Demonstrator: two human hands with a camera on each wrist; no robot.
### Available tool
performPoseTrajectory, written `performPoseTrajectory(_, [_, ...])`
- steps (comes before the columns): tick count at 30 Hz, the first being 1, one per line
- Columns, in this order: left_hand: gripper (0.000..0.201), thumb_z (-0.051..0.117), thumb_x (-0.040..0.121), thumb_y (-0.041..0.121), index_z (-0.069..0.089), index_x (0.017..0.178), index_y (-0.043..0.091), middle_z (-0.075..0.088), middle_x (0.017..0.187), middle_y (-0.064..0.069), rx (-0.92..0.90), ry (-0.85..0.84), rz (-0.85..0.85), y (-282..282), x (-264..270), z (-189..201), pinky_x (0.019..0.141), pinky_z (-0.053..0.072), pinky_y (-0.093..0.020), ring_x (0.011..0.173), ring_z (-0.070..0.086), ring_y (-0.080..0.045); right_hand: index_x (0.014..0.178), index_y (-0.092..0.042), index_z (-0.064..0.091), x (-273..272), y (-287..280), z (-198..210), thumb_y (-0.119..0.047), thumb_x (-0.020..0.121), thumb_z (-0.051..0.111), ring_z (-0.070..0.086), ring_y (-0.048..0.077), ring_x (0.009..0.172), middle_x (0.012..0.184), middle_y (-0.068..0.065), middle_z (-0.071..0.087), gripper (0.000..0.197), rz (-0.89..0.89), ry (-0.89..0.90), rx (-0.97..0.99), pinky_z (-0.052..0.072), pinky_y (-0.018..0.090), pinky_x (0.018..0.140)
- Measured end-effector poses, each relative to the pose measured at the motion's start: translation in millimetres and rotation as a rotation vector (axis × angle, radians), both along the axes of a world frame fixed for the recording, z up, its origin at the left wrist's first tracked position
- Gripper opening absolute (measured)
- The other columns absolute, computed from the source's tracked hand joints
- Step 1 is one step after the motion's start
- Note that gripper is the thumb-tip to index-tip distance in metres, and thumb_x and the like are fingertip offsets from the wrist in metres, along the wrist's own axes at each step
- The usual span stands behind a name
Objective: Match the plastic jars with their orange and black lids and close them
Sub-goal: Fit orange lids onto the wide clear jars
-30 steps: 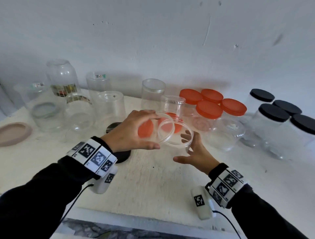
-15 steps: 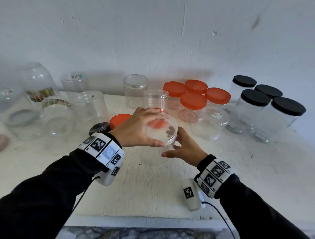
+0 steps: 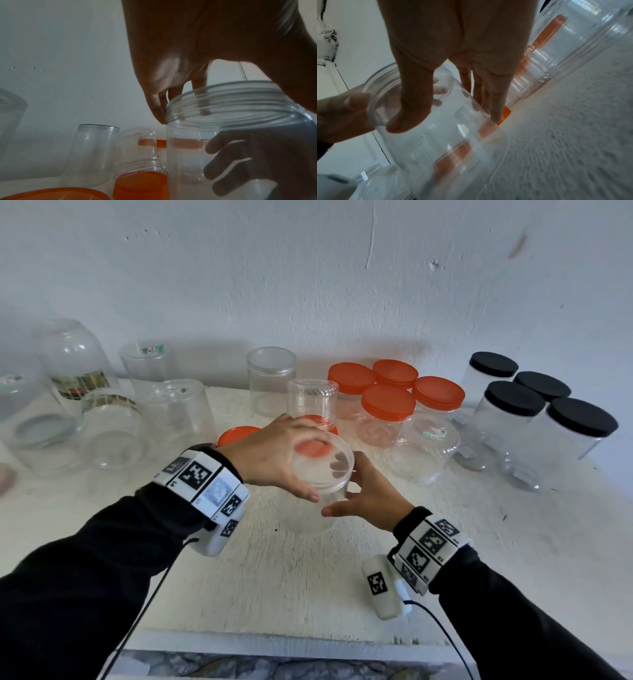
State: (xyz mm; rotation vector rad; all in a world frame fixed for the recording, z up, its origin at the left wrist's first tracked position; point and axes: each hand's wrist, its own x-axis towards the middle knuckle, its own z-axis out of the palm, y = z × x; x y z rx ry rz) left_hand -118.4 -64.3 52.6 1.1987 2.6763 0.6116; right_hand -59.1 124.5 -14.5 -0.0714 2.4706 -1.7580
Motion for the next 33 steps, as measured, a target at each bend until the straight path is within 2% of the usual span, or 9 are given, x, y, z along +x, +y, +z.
performPoseTrajectory(7, [0.091, 0.079, 0.048, 0.060, 0.049, 0.127, 0.025, 0.046, 0.132, 0.004, 0.111, 0.124, 0.091, 0, 4, -20, 0.100, 0.025, -0.024, 0.120, 0.033, -0.013, 0.119, -0.023, 0.035, 0, -1, -1, -0.005, 0.061, 0.084, 0.047, 0.010, 0.115, 0.112, -0.013, 0.048, 0.079, -0.008, 0.004, -0.005, 0.050, 0.017, 0.080])
performPoseTrajectory(11, [0.113, 0.068, 0.041, 0.075, 0.035, 0.137, 0.027, 0.038, 0.140, 0.007, 0.190, 0.051, 0.090, -3, 6, -26, 0.103, 0.025, -0.026, 0.121, 0.028, -0.006, 0.130, -0.022, 0.027, 0, 0, 4, -0.012, 0.062, 0.085, 0.043, 0.011, 0.120, 0.117, -0.016, 0.044, 0.090, 0.053, -0.010, 0.095, 0.043, 0.029, 0.099])
performPoseTrajectory(14, [0.133, 0.076, 0.038, 0.067, 0.006, 0.145, 0.031, 0.017, 0.146, 0.013, 0.354, -0.190, 0.116, -12, 8, -34, 0.107, 0.020, -0.027, 0.129, 0.018, -0.001, 0.142, -0.019, 0.012, -1, 6, 23, -0.020, 0.060, 0.085, 0.034, 0.010, 0.126, 0.135, -0.006, 0.034, 0.109, 0.109, 0.000, 0.181, 0.032, 0.028, 0.104])
performPoseTrajectory(16, [0.136, 0.082, 0.038, 0.057, 0.000, 0.144, 0.034, 0.013, 0.144, 0.019, 0.469, -0.343, 0.153, -18, 10, -43, 0.107, 0.022, -0.025, 0.133, 0.018, -0.001, 0.143, -0.020, 0.013, -3, 8, 47, -0.028, 0.059, 0.083, 0.032, 0.012, 0.129, 0.145, 0.000, 0.029, 0.109, 0.110, 0.062, 0.241, 0.031, 0.031, 0.107])
performPoseTrajectory(20, [0.116, 0.085, 0.043, 0.039, 0.009, 0.131, 0.045, 0.027, 0.130, 0.029, 0.581, -0.522, 0.150, -21, 9, -58, 0.090, 0.033, -0.001, 0.119, 0.034, 0.010, 0.144, -0.024, 0.024, -9, -4, 93, -0.030, 0.071, 0.079, 0.031, 0.011, 0.132, 0.148, -0.004, 0.027, 0.092, 0.289, 0.147, 0.560, 0.029, 0.032, 0.110])
performPoseTrajectory(24, [0.113, 0.083, 0.045, 0.038, 0.018, 0.138, 0.031, 0.038, 0.133, 0.010, 0.643, -0.572, 0.120, -18, 6, -66, 0.088, 0.042, -0.008, 0.120, 0.040, 0.005, 0.145, -0.032, 0.023, -26, -28, 109, -0.029, 0.076, 0.074, 0.026, 0.017, 0.135, 0.150, -0.003, 0.023, 0.086, 0.571, 0.122, 0.981, 0.028, 0.035, 0.109])
performPoseTrajectory(26, [0.106, 0.084, 0.050, 0.037, 0.025, 0.137, 0.026, 0.043, 0.133, 0.005, 0.657, -0.605, 0.086, -17, 5, -69, 0.090, 0.042, -0.012, 0.119, 0.044, 0.002, 0.144, -0.037, 0.022, -33, -36, 110, -0.028, 0.076, 0.074, 0.026, 0.020, 0.135, 0.149, -0.004, 0.021, 0.086, 0.622, 0.052, 1.084, 0.029, 0.037, 0.106])
performPoseTrajectory(29, [0.100, 0.085, 0.055, 0.034, 0.029, 0.139, 0.025, 0.048, 0.134, 0.004, 0.653, -0.616, 0.108, -17, 1, -74, 0.102, 0.040, -0.027, 0.124, 0.044, -0.007, 0.141, -0.043, 0.027, -37, -41, 114, -0.027, 0.072, 0.077, 0.034, 0.022, 0.128, 0.142, -0.006, 0.025, 0.086, 0.624, 0.011, 1.118, 0.037, 0.038, 0.100])
performPoseTrajectory(33, [0.089, 0.082, 0.065, 0.009, 0.032, 0.137, 0.026, 0.050, 0.130, 0.008, 0.663, -0.612, 0.115, -17, 0, -75, 0.093, 0.041, -0.012, 0.120, 0.046, 0.001, 0.137, -0.045, 0.030, -40, -42, 117, -0.026, 0.068, 0.079, 0.037, 0.021, 0.125, 0.138, -0.007, 0.028, 0.087, 0.644, 0.005, 1.111, 0.040, 0.041, 0.100])
